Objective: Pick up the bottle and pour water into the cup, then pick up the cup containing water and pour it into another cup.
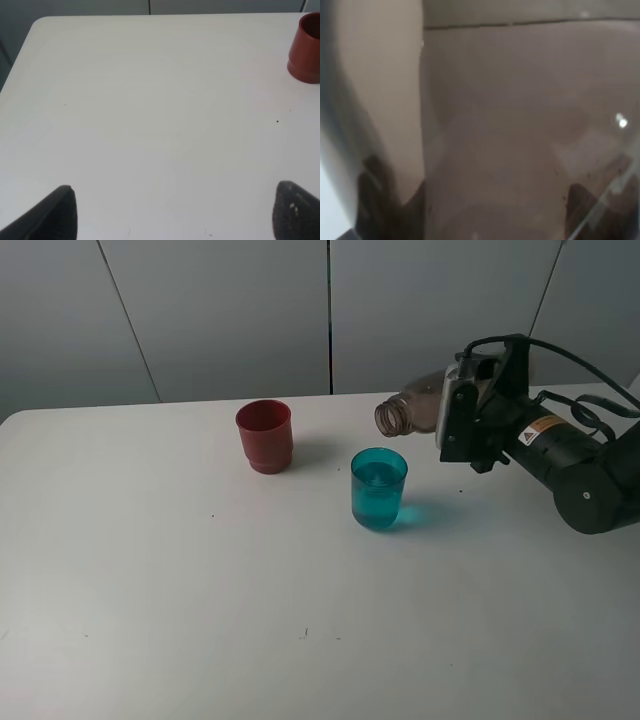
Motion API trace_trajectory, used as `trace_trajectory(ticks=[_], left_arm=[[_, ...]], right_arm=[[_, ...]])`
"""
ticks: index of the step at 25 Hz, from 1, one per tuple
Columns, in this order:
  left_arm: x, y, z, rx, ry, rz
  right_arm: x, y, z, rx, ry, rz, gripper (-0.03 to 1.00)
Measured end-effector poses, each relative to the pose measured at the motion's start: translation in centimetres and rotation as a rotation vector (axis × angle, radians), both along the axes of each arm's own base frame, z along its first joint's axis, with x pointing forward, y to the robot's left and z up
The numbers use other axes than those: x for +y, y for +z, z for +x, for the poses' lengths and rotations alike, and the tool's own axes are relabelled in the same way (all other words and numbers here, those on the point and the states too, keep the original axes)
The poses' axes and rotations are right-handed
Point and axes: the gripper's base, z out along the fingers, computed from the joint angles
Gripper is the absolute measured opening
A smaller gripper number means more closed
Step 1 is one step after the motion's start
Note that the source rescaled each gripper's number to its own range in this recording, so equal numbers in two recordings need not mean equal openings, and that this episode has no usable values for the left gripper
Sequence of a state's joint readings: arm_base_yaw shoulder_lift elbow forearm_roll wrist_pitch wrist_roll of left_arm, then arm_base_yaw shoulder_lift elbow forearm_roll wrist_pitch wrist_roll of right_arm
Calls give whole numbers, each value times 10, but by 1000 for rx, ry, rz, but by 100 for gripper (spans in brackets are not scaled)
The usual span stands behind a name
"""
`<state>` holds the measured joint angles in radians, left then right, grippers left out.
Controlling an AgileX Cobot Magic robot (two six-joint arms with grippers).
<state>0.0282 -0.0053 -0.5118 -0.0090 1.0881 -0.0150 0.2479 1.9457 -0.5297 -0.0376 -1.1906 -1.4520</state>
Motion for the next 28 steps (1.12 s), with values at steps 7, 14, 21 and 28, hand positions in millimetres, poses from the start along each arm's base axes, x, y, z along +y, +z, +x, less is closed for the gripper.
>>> trace_trajectory(ticks=[7, 14, 21, 28], left_arm=[[0, 0, 0, 0, 0, 0], [0, 0, 0, 0, 0, 0], [0, 0, 0, 0, 0, 0], [0, 0, 0, 0, 0, 0]], right_arm=[[0, 0, -1, 144, -75, 489, 4], [-8, 0, 1, 267, -186, 994, 4], [-27, 6, 21, 349, -222, 1302, 4], [-34, 9, 51, 464, -157, 1311, 4]])
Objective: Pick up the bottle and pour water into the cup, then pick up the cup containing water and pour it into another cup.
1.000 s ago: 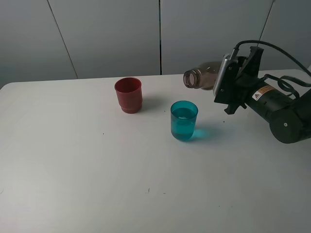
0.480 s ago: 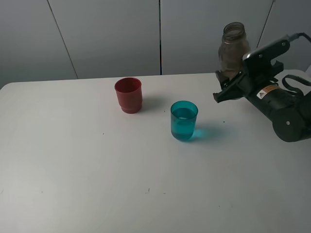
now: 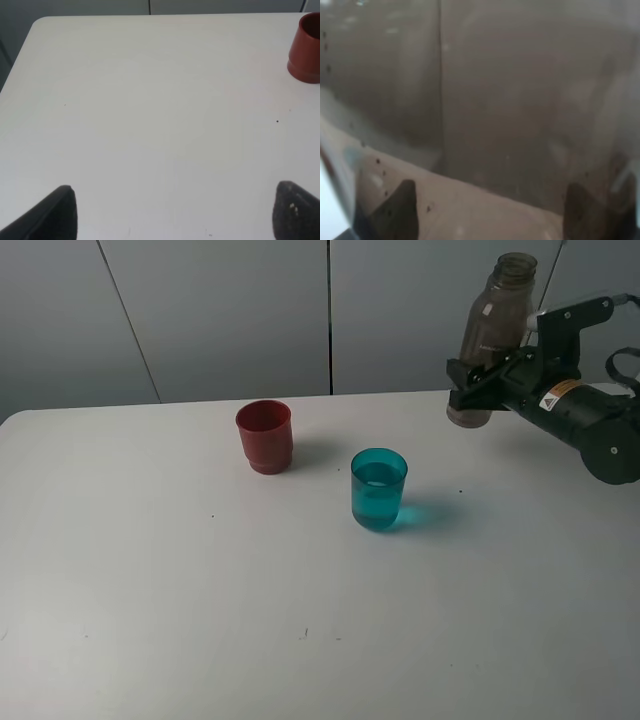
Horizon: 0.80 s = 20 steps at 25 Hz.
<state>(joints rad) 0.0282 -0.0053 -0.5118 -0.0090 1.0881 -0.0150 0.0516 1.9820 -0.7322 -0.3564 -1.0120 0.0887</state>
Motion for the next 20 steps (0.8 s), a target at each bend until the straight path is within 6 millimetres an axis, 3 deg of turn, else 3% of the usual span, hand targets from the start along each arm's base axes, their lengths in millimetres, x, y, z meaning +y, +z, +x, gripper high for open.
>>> trace_trajectory(ticks=[9, 20], left_arm=[[0, 0, 0, 0, 1, 2], [0, 0, 0, 0, 1, 2]], right_arm=[[13, -25, 41, 41, 233, -12, 4], [13, -59, 56, 143, 231, -18, 4]])
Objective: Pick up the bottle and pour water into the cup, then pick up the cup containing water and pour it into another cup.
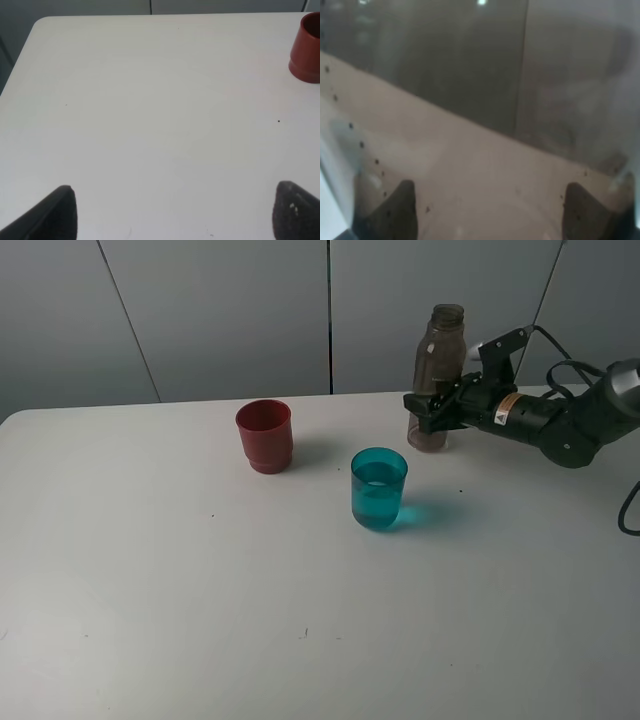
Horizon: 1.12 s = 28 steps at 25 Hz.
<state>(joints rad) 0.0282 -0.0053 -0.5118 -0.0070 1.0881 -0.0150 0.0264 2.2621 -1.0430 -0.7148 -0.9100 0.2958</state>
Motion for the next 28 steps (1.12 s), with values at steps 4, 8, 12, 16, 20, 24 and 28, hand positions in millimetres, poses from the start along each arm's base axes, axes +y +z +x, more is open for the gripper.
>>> trace_trajectory(ticks=[4, 8, 12, 16, 20, 24, 28], left_arm=[[0, 0, 0, 0, 0, 0], [1, 0, 0, 0, 4, 6], [1, 0, 0, 0, 4, 6], [1, 0, 0, 0, 4, 6], [1, 0, 0, 0, 4, 6], [1, 0, 0, 0, 4, 6], [1, 0, 0, 0, 4, 6]], right_arm=[[-1, -1, 1, 3, -3, -3, 4], [-2, -1, 1, 4, -5, -1, 4], [-2, -1, 1, 6, -6, -2, 4], [-2, -1, 1, 8, -7, -4, 4], [-2, -2, 1, 16, -10, -11, 73], [-2, -3, 0, 30, -16, -2, 99], [-3, 1, 0, 44, -24, -16, 99]])
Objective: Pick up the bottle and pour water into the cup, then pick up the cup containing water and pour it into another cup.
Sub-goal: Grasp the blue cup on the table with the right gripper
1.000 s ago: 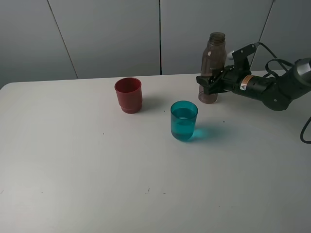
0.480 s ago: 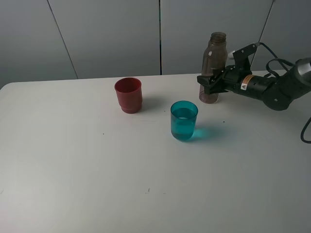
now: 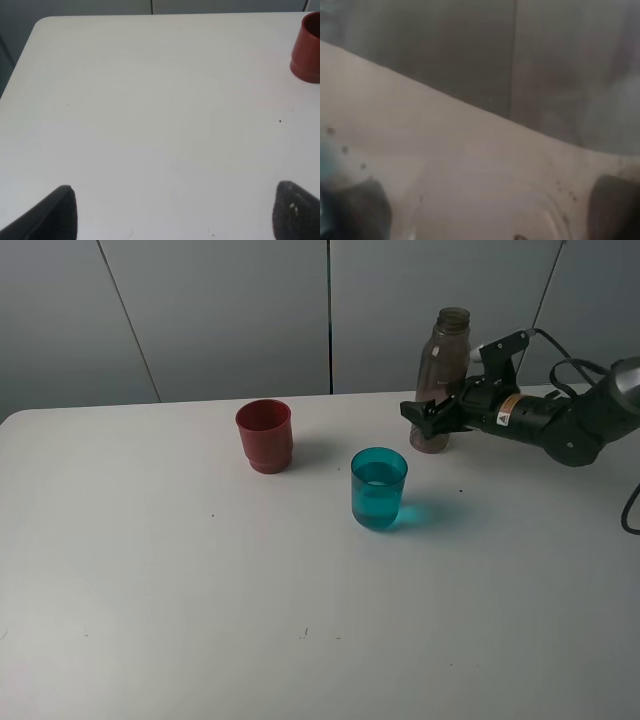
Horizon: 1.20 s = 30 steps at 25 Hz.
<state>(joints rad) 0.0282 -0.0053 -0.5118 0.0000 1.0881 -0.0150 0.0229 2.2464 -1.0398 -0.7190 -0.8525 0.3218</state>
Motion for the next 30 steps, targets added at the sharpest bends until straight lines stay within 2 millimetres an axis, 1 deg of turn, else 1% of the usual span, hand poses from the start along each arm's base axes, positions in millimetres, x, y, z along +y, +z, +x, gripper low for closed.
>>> trace_trajectory(ticks=[2, 5, 7, 13, 16, 24, 27, 30], left_arm=[[0, 0, 0, 0, 0, 0], [0, 0, 0, 0, 0, 0], [0, 0, 0, 0, 0, 0], [0, 0, 0, 0, 1, -2], [0, 0, 0, 0, 1, -2], [0, 0, 0, 0, 1, -2], [0, 0, 0, 0, 1, -2], [0, 0, 0, 0, 1, -2]], right_arm=[[-2, 4, -1, 17, -7, -31, 100], [-3, 5, -8, 60, -6, -80, 99], [-4, 4, -14, 84, -9, -89, 99], [-5, 19, -36, 101, -10, -106, 99], [-8, 25, -52, 121, -18, -107, 99], [-31, 35, -106, 246, -109, -176, 99], [-32, 40, -129, 269, -108, -197, 99], [-29, 44, -154, 269, -65, -216, 99]])
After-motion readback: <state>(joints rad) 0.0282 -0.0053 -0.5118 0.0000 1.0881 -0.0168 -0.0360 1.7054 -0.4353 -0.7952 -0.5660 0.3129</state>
